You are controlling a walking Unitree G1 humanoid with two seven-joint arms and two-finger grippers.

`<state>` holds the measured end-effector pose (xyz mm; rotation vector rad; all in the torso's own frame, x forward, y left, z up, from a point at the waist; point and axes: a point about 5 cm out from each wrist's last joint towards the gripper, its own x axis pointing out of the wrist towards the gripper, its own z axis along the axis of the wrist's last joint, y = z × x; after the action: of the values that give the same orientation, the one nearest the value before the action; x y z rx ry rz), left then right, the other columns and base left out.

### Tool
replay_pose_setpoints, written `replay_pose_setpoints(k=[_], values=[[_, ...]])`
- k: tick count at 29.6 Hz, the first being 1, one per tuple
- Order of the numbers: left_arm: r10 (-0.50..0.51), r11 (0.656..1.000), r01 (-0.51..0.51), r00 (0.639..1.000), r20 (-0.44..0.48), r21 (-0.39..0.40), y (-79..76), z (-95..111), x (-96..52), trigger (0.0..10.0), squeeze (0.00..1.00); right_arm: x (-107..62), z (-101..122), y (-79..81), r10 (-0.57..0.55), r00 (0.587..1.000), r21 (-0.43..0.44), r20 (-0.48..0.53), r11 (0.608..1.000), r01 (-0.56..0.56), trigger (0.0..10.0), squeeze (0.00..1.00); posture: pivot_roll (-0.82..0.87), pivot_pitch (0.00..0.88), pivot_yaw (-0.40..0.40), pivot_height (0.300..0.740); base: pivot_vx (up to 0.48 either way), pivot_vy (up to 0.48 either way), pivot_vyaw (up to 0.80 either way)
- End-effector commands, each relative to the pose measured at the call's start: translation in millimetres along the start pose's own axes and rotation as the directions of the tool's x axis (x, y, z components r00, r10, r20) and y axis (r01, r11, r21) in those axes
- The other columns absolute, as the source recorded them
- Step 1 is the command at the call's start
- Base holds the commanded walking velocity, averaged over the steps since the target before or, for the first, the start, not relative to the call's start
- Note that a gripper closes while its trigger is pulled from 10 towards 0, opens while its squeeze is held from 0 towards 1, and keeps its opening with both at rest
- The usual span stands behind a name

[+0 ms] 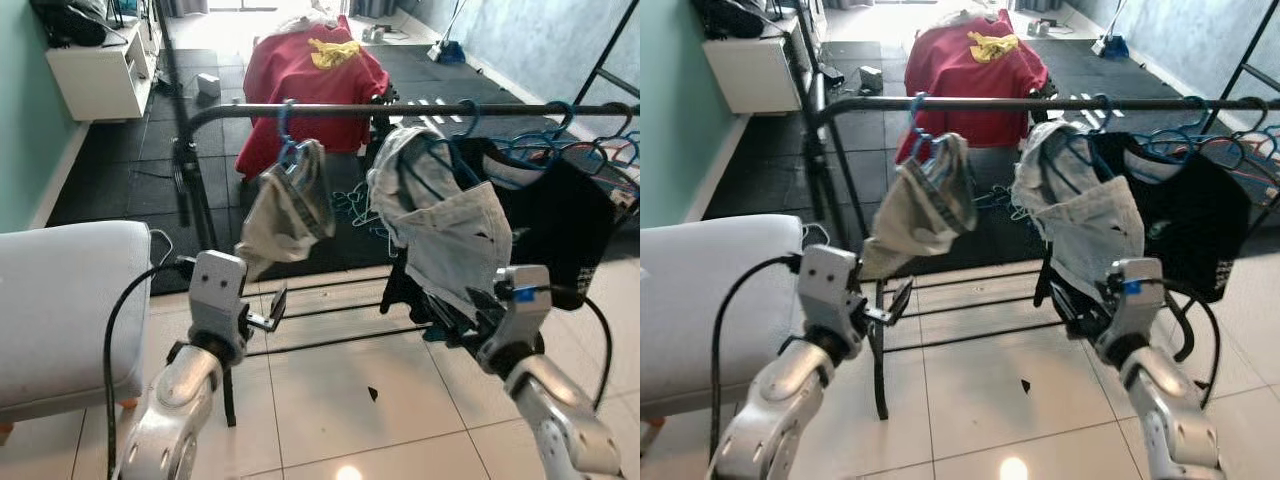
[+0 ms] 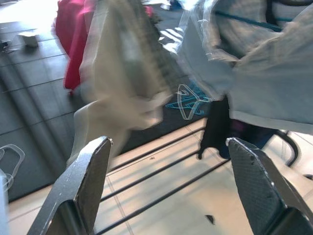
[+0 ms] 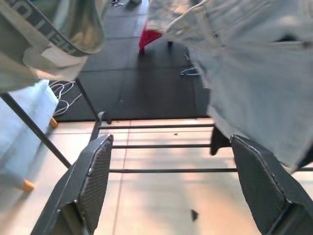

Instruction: Hang hanger

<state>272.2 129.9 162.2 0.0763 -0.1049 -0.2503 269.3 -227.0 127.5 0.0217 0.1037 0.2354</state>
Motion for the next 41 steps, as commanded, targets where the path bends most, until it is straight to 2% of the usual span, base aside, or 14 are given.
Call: replay_pose_setpoints(k=[1, 2, 4, 5, 6, 7, 10, 14, 19, 23, 26, 28, 38, 41], values=[[0.039, 0.998, -0.039, 0.999, -0.019, 0.041, 11.2, -4, 0.2, 10.0, 0.0, -1.4, 3, 15.5, 0.048, 0.999, -0.037, 0.007, 0.998, -0.048, 10.0, 0.0, -0.07, 0.093, -0.089, 0.74, 0.0, -0.435, 0.0], [0.039, 0.998, -0.039, 0.999, -0.019, 0.041, 11.2, -4, 0.2, 10.0, 0.0, -1.4, 3, 15.5, 0.048, 0.999, -0.037, 0.007, 0.998, -0.048, 10.0, 0.0, -0.07, 0.093, -0.089, 0.74, 0.0, -0.435, 0.0], [0.102, 0.99, -0.098, 0.994, -0.031, 0.1, 30.0, -8, 2.9, 10.0, 0.0, -7.7, 1, 42.4, 0.119, 0.993, -0.047, -0.001, 0.992, -0.119, 10.0, 0.0, -0.07, 0.094, -0.109, 0.74, 0.0, -0.448, 0.0], [0.102, 0.99, -0.098, 0.994, -0.031, 0.1, 30.0, -8, 2.9, 10.0, 0.0, -7.7, 1, 42.4, 0.119, 0.993, -0.047, -0.001, 0.992, -0.119, 10.0, 0.0, -0.07, 0.094, -0.109, 0.74, 0.0, -0.461, 0.0], [0.135, 0.984, -0.129, 0.99, -0.04, 0.127, 39.4, -11, 3.4, 10.0, 0.0, -9.6, -1, 49.3, 0.135, 0.991, -0.05, -0.004, 0.99, -0.135, 10.0, 0.0, -0.07, 0.092, -0.115, 0.74, 0.0, -0.461, 0.0], [0.135, 0.984, -0.129, 0.99, -0.04, 0.127, 39.4, -11, 3.4, 10.0, 0.0, -9.6, -1, 49.3, 0.135, 0.991, -0.05, -0.004, 0.99, -0.135, 10.0, 0.0, -0.07, 0.092, -0.115, 0.74, 0.0, -0.461, 0.0], [0.194, 0.971, -0.182, 0.979, -0.065, 0.158, 55.4, -18, 1.7, 10.0, 0.0, -8.9, 1, 48.0, 0.127, 0.992, -0.031, 0.004, 0.991, -0.127, 10.0, 0.0, -0.07, 0.09, -0.119, 0.74, 0.0, -0.465, 0.0], [0.224, 0.965, -0.211, 0.972, -0.074, 0.159, 62.4, -22, -0.2, 10.0, 0.0, -7.3, 3, 43.9, 0.111, 0.994, -0.021, 0.012, 0.994, -0.11, 10.0, 0.0, -0.07, 0.089, -0.118, 0.74, 0.0, -0.465, 0.0], [0.222, 0.966, -0.211, 0.973, -0.061, 0.15, 62.0, -17, 1.2, 10.0, 0.0, -6.7, 5, 41.0, 0.085, 0.996, -0.011, 0.027, 0.996, -0.085, 10.0, 0.0, -0.06, 0.089, -0.109, 0.74, 0.0, -0.462, 0.36], [0.172, 0.979, -0.169, 0.985, -0.02, 0.118, 48.5, -1, 11.9, 10.0, 0.0, -4.9, 9, 36.1, 0.045, 0.998, -0.01, 0.043, 0.999, -0.045, 10.0, 0.0, -0.06, 0.088, -0.096, 0.74, 0.0, -0.463, 0.78], [0.172, 0.979, -0.169, 0.985, -0.02, 0.118, 48.5, -1, 11.9, 10.0, 0.0, -4.9, 9, 36.1, 0.045, 0.998, -0.01, 0.043, 0.999, -0.045, 10.0, 0.0, -0.06, 0.088, -0.096, 0.74, 0.0, -0.465, 0.77], [0.148, 0.985, -0.146, 0.989, -0.008, 0.095, 38.8, 4, 18.7, 10.0, 0.0, -4.3, 10, 35.4, 0.05, 0.998, -0.012, 0.043, 0.999, -0.05, 10.0, 0.0, -0.06, 0.089, -0.092, 0.74, 0.0, -0.465, 0.75], [0.183, 0.981, -0.182, 0.983, -0.012, 0.074, 42.2, 2, 25.0, 10.0, 0.0, 0.1, 21, 29.3, 0.082, 0.994, -0.056, 0.077, 0.995, -0.078, 10.0, 0.0, -0.05, 0.085, -0.088, 0.74, 0.0, -0.139, 0.21], [0.147, 0.987, -0.146, 0.989, -0.015, 0.063, 41.7, 1, 24.3, 10.0, 0.0, 4.2, 34, 32.3, 0.159, 0.98, -0.054, 0.117, 0.987, -0.153, 10.0, 0.0, -0.05, 0.083, -0.086, 0.74, 0.0, 0.0, 0.0]])
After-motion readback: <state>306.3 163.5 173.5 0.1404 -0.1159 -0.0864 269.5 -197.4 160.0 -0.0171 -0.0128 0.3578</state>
